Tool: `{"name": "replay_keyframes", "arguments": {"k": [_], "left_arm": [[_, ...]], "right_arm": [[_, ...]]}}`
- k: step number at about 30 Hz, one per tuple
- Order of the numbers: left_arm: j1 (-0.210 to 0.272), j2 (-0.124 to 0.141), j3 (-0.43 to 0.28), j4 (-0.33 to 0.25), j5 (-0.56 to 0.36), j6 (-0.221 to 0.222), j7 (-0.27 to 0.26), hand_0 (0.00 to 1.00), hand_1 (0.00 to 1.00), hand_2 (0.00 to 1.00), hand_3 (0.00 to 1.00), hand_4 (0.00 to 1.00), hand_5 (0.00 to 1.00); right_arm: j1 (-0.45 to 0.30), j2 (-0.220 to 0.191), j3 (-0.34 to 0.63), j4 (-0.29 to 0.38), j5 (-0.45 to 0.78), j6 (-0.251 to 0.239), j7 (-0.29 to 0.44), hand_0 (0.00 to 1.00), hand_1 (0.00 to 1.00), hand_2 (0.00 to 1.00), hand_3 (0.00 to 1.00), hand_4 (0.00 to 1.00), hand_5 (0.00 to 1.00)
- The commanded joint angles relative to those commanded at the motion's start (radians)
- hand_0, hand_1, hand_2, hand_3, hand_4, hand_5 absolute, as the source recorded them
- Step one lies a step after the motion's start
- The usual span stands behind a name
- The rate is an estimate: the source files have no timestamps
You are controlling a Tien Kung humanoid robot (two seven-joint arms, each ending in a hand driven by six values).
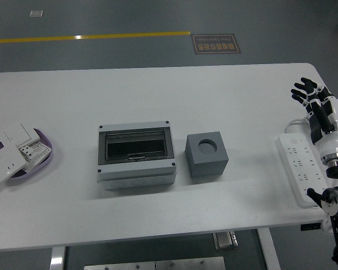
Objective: Pick up the cylinder from the cube,place it in the box,flap close box
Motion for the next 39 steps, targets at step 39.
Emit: {"name": "replay_keyframes", "arguments": {"k": [39], "left_arm": [[-0.032,0.011,0.035,0.000,-0.013,-0.005,-0.015,0.635,0.664,0.582,0.645,0.717,0.295]], "right_arm": [[0.064,-0.037,-0.013,-0.002,0.001,-0.006,-0.004,0.741,0.659,0.654,0.662,0.776,0.527]]}}
